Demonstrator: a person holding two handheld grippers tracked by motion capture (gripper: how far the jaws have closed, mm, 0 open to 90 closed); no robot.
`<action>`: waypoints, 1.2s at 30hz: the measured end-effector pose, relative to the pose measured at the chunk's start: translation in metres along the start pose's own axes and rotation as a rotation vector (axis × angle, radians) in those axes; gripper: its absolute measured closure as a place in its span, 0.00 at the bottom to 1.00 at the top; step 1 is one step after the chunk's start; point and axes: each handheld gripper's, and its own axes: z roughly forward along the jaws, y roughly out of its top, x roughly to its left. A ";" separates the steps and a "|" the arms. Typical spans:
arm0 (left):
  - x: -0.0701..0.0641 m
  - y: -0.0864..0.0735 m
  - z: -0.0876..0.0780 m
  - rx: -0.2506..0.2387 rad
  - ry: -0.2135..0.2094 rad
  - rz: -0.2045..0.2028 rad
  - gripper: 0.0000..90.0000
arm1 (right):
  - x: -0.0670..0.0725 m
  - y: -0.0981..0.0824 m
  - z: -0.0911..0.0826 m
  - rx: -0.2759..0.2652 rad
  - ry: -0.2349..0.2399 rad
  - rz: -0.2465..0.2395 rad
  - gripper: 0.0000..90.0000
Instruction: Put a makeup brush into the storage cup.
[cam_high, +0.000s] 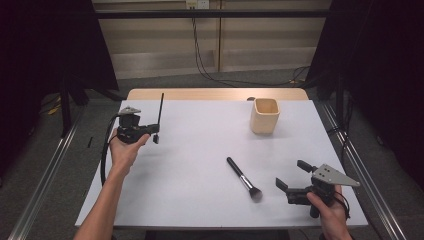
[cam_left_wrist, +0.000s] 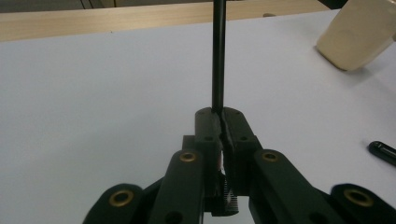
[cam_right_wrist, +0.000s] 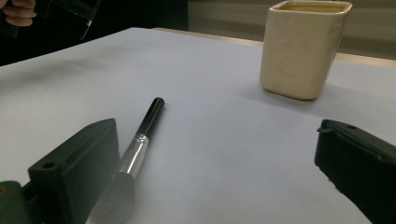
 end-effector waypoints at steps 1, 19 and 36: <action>0.000 0.000 0.000 0.000 0.000 0.000 0.95 | 0.000 0.000 0.000 0.000 0.000 0.000 0.00; -0.012 -0.023 -0.027 -0.069 -0.075 0.011 0.95 | 0.000 0.000 -0.001 0.000 0.001 -0.006 0.00; -0.039 -0.045 -0.039 -0.054 -0.158 0.057 0.95 | -0.001 -0.001 -0.003 -0.003 -0.005 0.000 0.00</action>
